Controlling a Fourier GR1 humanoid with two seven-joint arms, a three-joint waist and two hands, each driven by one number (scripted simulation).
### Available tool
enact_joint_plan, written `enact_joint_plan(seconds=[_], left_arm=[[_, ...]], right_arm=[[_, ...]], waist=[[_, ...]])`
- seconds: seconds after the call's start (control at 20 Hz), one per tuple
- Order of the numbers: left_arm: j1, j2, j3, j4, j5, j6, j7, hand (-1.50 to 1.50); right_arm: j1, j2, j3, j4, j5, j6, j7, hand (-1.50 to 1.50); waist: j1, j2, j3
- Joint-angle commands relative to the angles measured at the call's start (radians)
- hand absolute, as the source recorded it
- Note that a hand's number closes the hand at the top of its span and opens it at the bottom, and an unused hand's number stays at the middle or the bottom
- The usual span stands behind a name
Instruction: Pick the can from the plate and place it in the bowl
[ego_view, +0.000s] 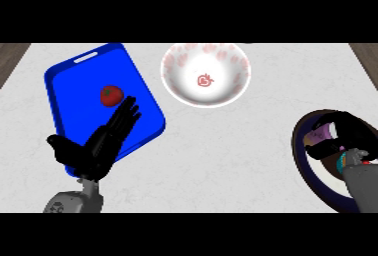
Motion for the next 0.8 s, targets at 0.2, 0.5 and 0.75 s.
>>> enact_joint_plan(seconds=[0.2,0.5,0.75], left_arm=[[0.045,-0.031,-0.027,0.025,-0.038,-0.017,-0.06,0.0],[-0.035,-0.035,-0.044,0.032,-0.017,-0.035,-0.003,0.0],[-0.041,-0.05,-0.059,0.062,-0.036,-0.027,-0.011,0.0]], right_arm=[[-0.01,0.039,0.026,-0.041,0.101,0.023,0.017,1.5],[-0.173,0.324,0.449,-0.055,0.262,0.071,0.066,1.5],[-0.342,0.403,0.705,0.03,0.268,0.039,0.278,1.5]], waist=[[-0.001,0.002,0.003],[0.106,0.012,-0.001],[0.094,0.011,0.001]])
